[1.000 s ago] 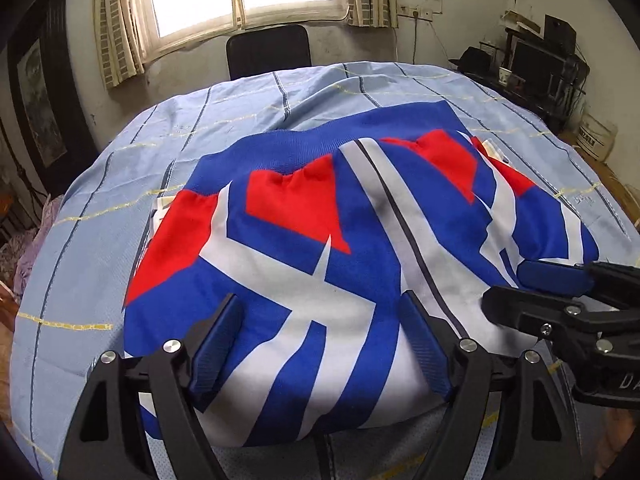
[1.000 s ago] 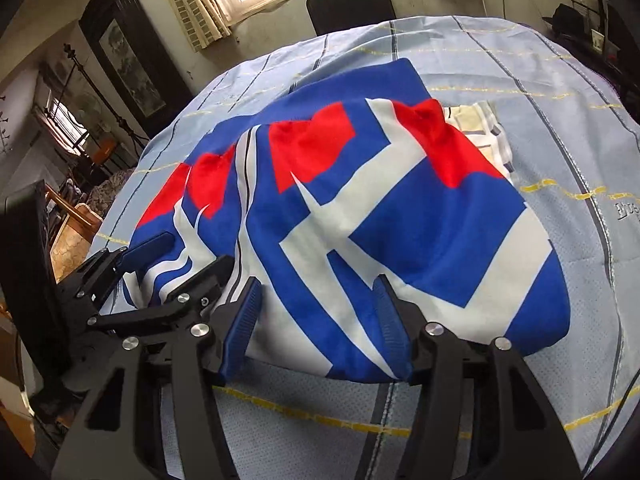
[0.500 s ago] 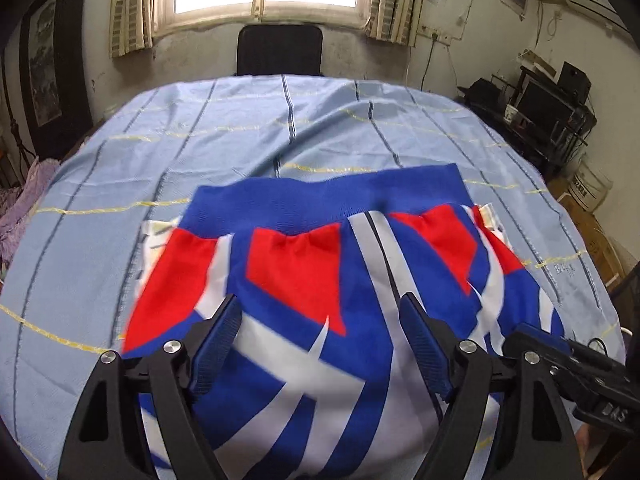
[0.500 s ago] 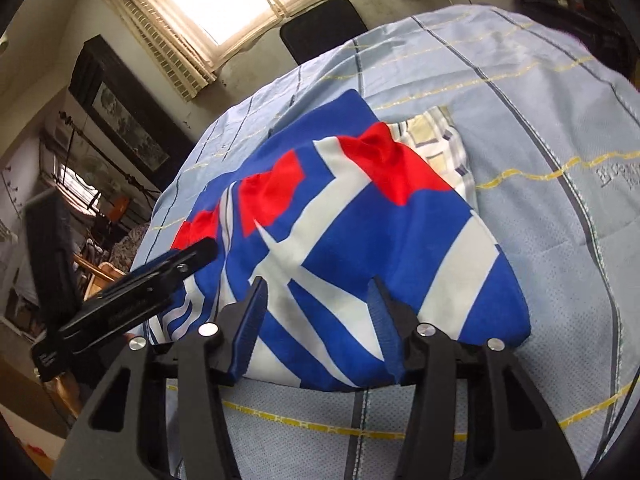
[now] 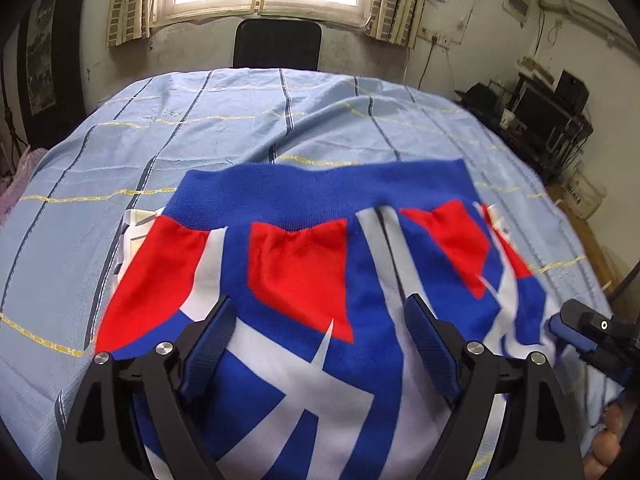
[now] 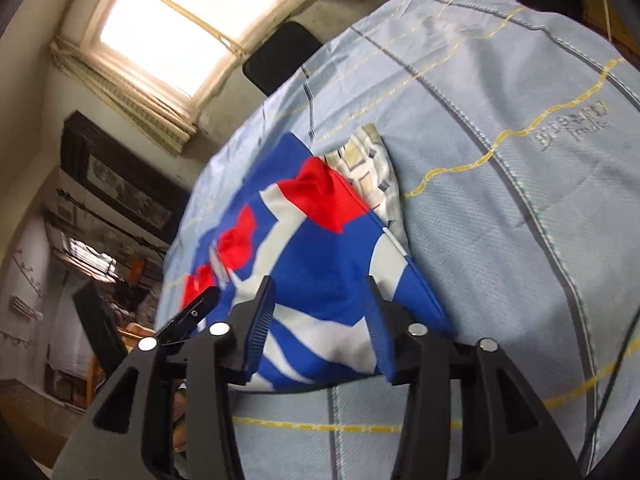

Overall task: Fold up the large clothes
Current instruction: 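Open both grippers and smooth the folded hoodie flat on the sheet, then grasp the folded hoodie bundle with both grippers and flip it over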

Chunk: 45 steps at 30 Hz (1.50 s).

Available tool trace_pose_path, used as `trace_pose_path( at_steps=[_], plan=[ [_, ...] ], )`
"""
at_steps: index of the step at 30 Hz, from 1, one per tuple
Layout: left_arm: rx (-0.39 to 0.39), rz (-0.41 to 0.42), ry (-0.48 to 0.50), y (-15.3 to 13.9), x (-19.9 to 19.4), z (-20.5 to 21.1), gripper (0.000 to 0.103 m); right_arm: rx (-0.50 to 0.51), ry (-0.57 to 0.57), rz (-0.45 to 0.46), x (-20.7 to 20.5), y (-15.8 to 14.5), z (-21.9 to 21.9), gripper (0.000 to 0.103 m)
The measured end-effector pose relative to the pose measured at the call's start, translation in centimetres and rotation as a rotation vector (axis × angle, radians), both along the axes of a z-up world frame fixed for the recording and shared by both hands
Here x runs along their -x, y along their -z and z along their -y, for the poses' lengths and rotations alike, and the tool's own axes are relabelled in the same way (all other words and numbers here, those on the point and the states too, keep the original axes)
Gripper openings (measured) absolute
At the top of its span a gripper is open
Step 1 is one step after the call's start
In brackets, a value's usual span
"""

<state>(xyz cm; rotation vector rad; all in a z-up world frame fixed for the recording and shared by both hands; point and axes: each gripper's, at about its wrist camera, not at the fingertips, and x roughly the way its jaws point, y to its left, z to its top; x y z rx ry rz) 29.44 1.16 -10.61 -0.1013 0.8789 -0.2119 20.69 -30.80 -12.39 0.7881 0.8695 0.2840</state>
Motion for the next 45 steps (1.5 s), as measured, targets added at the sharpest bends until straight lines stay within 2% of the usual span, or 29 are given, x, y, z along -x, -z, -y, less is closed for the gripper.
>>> trace_pose_path(
  at_steps=[4, 8, 10, 12, 15, 17, 25, 30, 33, 36, 45],
  plan=[
    [0.0, 0.036, -0.032, -1.3, 0.4, -0.7, 0.087, -0.015, 0.022, 0.013, 3.2, -0.3, 0.3, 0.054],
    [-0.021, -0.016, -0.033, -0.1, 0.0, -0.4, 0.087, -0.016, 0.027, -0.054, 5.2, 0.7, -0.3, 0.058],
    [-0.089, -0.023, -0.035, 0.9, -0.2, 0.2, 0.087, -0.026, 0.027, -0.089, 5.3, 1.2, -0.6, 0.059],
    [-0.151, -0.001, -0.029, 1.2, 0.1, 0.9, 0.088, -0.033, 0.035, -0.106, 5.0, 1.7, -0.7, 0.064],
    [-0.157, -0.006, -0.036, 1.4, 0.0, 0.9, 0.089, -0.008, 0.067, -0.134, 4.0, 2.2, -0.8, 0.067],
    [-0.144, -0.014, -0.042, 1.5, -0.1, 0.5, 0.092, -0.002, 0.077, -0.139, 3.1, 2.2, -0.9, 0.067],
    [-0.151, -0.001, -0.048, 1.6, 0.0, 0.6, 0.092, 0.037, 0.148, -0.12, -0.3, 2.3, -0.9, 0.068],
    [-0.16, 0.001, -0.051, 1.7, 0.1, 0.6, 0.093, 0.081, 0.138, -0.063, 0.0, 2.1, -1.9, 0.066],
    [-0.165, 0.002, -0.054, 1.7, 0.1, 0.7, 0.093, -0.016, 0.11, -0.085, 0.4, 2.9, -1.6, 0.064],
    [-0.171, 0.004, -0.056, 1.7, 0.1, 0.9, 0.093, -0.045, 0.108, -0.086, 0.2, 3.2, -1.3, 0.063],
    [-0.181, 0.008, -0.058, 1.7, 0.1, 1.0, 0.094, -0.031, 0.104, -0.061, -0.9, 3.4, -0.9, 0.056]
  ],
)
